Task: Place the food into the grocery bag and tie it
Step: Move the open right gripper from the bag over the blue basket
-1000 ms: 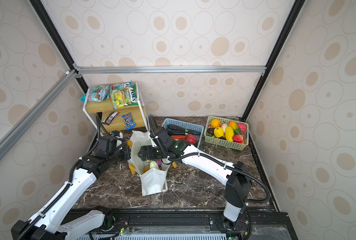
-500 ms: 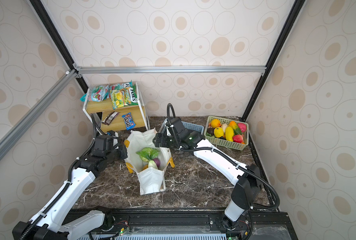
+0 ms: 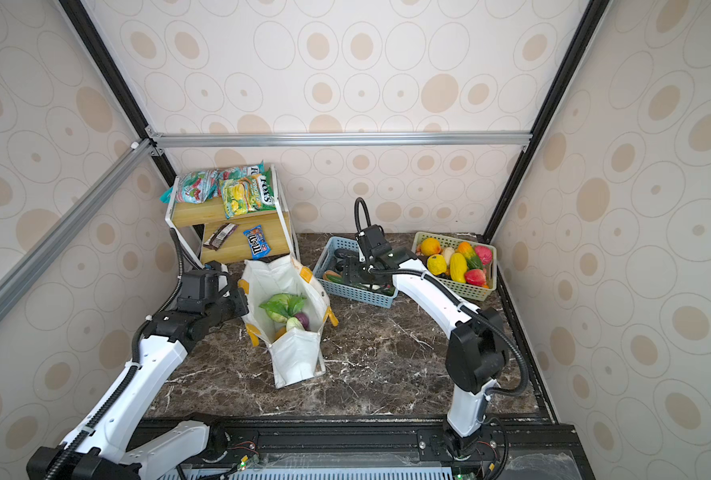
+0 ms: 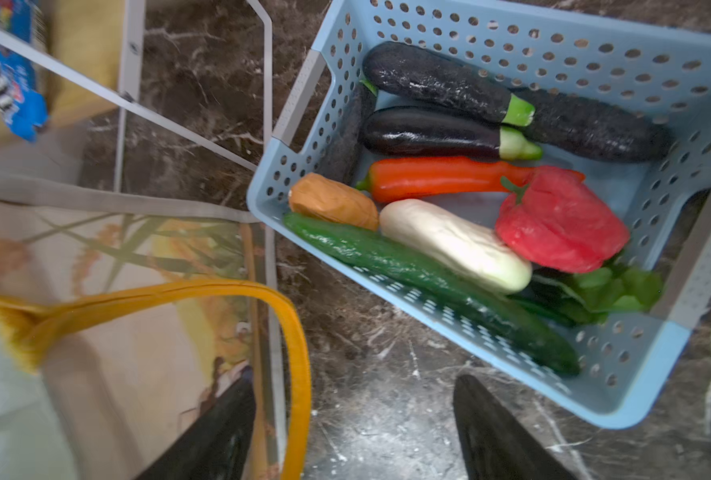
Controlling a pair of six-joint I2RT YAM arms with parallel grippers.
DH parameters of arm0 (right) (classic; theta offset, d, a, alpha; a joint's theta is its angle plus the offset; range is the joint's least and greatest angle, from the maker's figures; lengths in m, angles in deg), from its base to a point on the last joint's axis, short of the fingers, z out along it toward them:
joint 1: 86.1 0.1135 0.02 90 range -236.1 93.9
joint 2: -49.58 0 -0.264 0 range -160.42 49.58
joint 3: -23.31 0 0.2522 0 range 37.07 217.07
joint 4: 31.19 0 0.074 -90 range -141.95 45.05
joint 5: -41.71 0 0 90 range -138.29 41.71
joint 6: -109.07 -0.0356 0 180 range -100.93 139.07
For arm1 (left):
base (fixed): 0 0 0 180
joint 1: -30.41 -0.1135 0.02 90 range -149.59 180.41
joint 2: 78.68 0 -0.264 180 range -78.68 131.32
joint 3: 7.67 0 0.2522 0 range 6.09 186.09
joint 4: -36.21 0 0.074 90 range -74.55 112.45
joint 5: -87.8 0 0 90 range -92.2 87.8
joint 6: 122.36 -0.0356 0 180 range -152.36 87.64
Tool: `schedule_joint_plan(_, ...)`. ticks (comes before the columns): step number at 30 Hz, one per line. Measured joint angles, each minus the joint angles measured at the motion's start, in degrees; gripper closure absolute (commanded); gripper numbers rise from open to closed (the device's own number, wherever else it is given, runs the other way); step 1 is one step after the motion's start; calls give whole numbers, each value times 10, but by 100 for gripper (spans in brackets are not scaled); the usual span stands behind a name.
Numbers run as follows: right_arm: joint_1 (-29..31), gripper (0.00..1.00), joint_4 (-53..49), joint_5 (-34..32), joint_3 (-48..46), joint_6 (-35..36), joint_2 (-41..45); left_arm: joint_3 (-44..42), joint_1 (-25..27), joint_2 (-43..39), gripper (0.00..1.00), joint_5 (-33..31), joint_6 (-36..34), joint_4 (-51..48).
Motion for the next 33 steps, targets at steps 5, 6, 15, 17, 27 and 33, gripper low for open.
schedule_joint_plan(5,-3,22,-23,-6,57,89,-45,0,-1,10,100,10,4,5)
schedule_joint_plan(6,-3,22,-25,-2,64,107,-50,0,-1,14,100,12,4,6)
schedule_joint_plan(15,-3,14,-39,63,130,233,-117,0,-1,25,100,21,16,14)
schedule_joint_plan(17,-3,13,-39,77,141,248,-136,0,-1,25,100,23,18,17)
schedule_joint_plan(27,-3,12,-34,101,160,277,-188,-10,-1,25,100,28,34,35)
schedule_joint_plan(33,-4,13,-21,78,164,280,-215,-10,-1,25,100,30,39,37)
